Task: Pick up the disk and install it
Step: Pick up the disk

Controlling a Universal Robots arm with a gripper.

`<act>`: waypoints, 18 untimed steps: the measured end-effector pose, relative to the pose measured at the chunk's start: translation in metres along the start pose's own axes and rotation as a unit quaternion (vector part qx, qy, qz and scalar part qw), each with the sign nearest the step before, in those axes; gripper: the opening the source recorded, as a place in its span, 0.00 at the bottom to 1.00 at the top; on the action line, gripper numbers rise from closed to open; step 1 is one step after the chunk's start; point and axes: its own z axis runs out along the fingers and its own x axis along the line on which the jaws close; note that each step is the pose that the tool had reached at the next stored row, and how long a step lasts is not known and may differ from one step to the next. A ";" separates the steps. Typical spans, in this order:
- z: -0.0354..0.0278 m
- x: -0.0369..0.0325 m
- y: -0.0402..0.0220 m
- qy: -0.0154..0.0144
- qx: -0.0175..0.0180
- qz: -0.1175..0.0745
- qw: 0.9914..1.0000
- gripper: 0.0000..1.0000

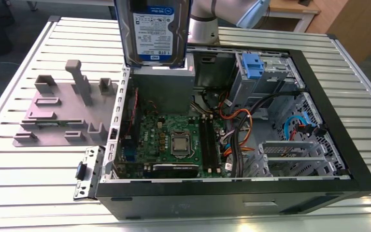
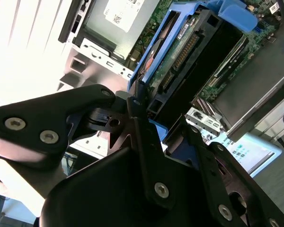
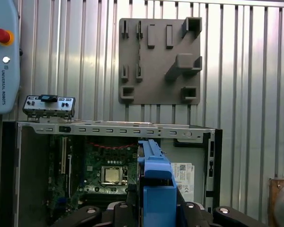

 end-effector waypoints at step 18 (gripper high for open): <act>-0.0001 0.0069 0.0001 0.000 0.000 0.000 1.000 0.36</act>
